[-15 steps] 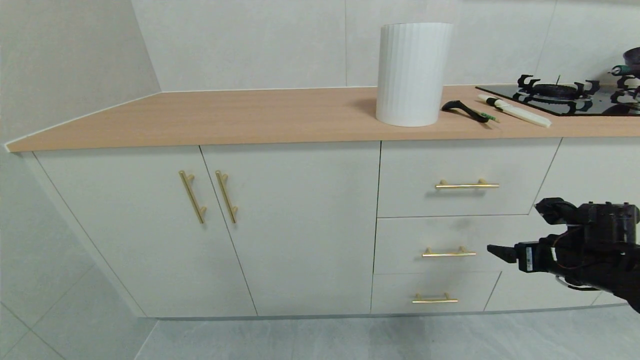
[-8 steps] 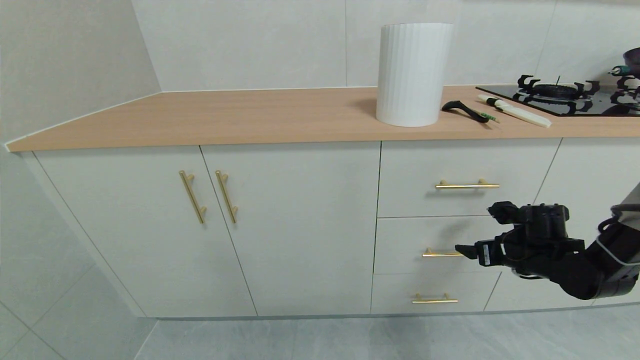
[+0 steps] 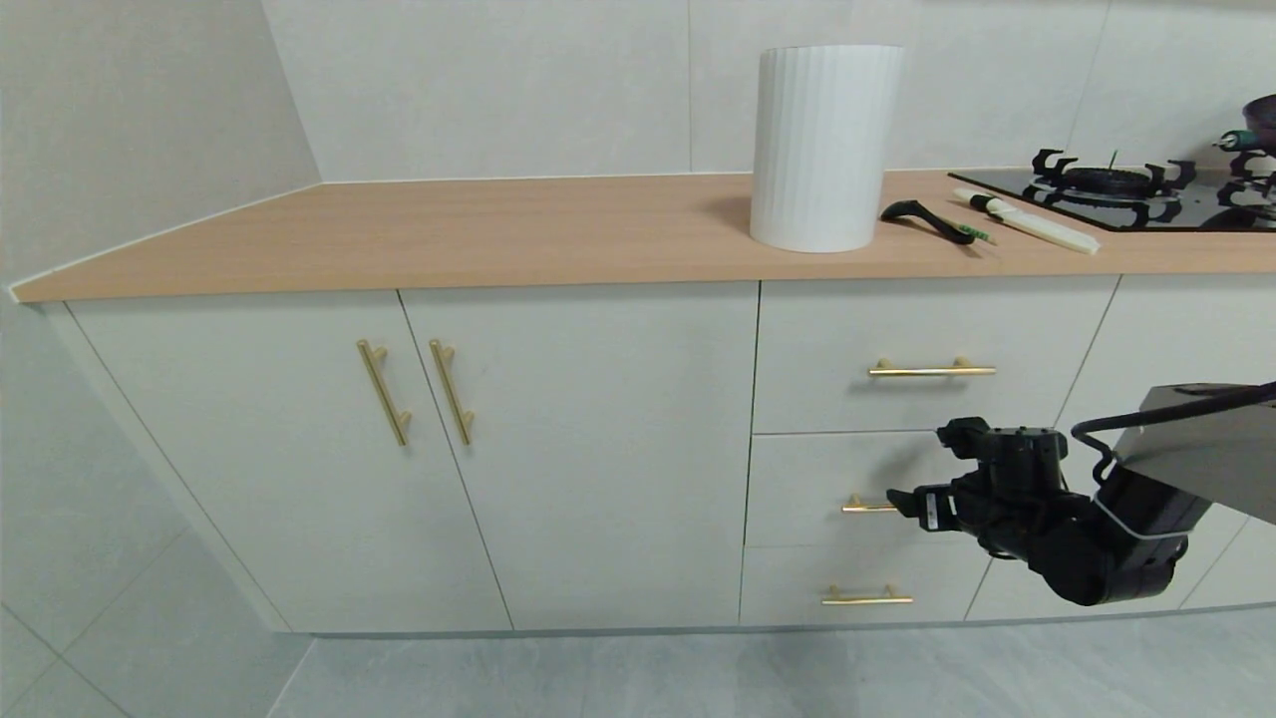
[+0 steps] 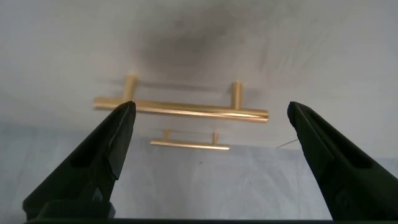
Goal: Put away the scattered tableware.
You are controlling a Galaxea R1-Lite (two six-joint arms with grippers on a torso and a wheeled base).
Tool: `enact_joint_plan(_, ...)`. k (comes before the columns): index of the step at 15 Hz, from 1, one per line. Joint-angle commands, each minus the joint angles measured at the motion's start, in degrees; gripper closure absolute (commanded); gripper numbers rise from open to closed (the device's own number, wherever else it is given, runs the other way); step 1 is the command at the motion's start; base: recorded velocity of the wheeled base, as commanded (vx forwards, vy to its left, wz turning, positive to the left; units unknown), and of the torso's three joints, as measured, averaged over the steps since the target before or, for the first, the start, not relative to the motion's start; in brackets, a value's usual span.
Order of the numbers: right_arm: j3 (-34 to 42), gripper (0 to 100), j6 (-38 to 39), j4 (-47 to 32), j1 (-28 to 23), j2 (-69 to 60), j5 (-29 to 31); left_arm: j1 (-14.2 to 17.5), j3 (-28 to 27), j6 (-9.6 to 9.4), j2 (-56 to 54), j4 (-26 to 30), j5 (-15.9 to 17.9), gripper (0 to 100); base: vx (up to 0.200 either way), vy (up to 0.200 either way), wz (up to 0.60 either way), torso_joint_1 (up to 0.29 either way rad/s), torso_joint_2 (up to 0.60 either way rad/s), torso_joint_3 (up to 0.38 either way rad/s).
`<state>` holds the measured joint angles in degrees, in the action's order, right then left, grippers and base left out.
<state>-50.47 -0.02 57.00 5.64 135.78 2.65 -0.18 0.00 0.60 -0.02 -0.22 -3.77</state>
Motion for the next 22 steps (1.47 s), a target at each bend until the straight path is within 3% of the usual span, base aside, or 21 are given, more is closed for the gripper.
enact_joint_plan(1, -2.1, 0, 1.4, 0.1, 0.0, 3.4, 0.4, 0.0, 0.0, 0.02, 0.0, 0.0, 0.0, 0, 0.0, 0.0, 0.0, 0.0, 0.0, 0.0)
enact_joint_plan(9, -7.3, 0, 2.9, -0.1, -0.5, 8.2, 2.4, 0.0, 0.0, 0.02, 0.0, 0.0, 0.0, 0, 0.0, 0.0, 0.0, 0.0, 0.0, 0.0)
enact_joint_plan(22, -3.8, 0, 2.5, -5.6, -0.5, 4.8, 1.9, 0.0, 0.0, 0.02, 0.0, 0.0, 0.0, 0, 0.0, 0.0, 0.0, 0.0, 0.0, 0.0)
